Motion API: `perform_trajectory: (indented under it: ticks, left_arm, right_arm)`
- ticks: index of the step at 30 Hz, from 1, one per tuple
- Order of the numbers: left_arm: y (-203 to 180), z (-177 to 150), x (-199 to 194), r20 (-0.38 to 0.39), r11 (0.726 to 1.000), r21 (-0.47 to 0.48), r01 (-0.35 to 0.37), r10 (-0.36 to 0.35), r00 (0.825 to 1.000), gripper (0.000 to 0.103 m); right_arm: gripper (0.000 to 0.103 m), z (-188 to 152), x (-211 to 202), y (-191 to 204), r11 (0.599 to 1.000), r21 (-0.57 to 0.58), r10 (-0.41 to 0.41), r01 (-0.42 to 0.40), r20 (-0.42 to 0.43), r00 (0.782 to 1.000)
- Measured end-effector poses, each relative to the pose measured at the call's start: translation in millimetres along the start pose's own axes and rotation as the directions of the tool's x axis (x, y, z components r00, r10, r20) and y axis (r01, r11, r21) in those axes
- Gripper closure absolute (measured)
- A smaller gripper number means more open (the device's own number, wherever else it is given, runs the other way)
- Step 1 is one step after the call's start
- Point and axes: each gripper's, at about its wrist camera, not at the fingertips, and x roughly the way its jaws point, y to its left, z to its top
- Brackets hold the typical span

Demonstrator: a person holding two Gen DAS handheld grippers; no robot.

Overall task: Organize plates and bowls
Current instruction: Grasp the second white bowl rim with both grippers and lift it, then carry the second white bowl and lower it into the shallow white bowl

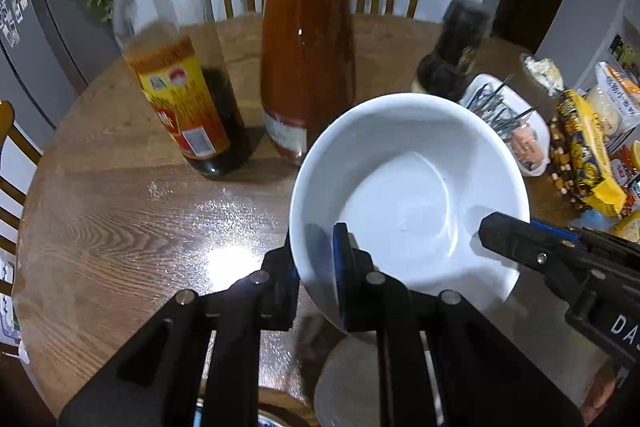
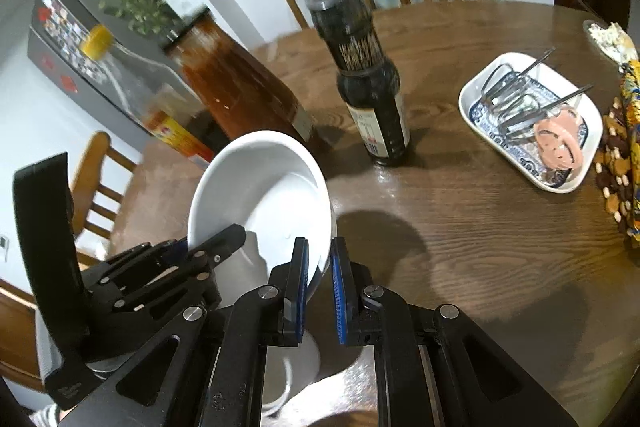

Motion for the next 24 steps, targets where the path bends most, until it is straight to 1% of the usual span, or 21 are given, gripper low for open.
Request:
perform_trajectory:
  ticks: [5,10,16,24]
  left_arm:
    - [-4,-8,-20,0.045,1.0,0.026,0.011,-0.012,0.999,0.089]
    - [-12,-24,-45,0.086,0.998,0.058,0.019,-0.024,0.996,0.088]
    - [-25,-40,-64,0.125,0.996,0.091,0.013,-0.024,0.992,0.088]
    - [-38,-62,-78,0.128,0.992,0.124,0.034,-0.05,0.99,0.088]
  right_arm:
    - [0.09,-12,-29,2,1.0,-0.005,0.007,-0.007,0.041,0.999]
    - [0.09,-29,-49,7,1.0,0.004,0.007,-0.007,0.073,0.997]
    - [0.09,-56,-75,16,0.999,-0.03,-0.037,0.04,0.104,0.994]
    - [0.09,-85,-97,12,0.999,-0.007,-0.049,0.05,0.115,0.992]
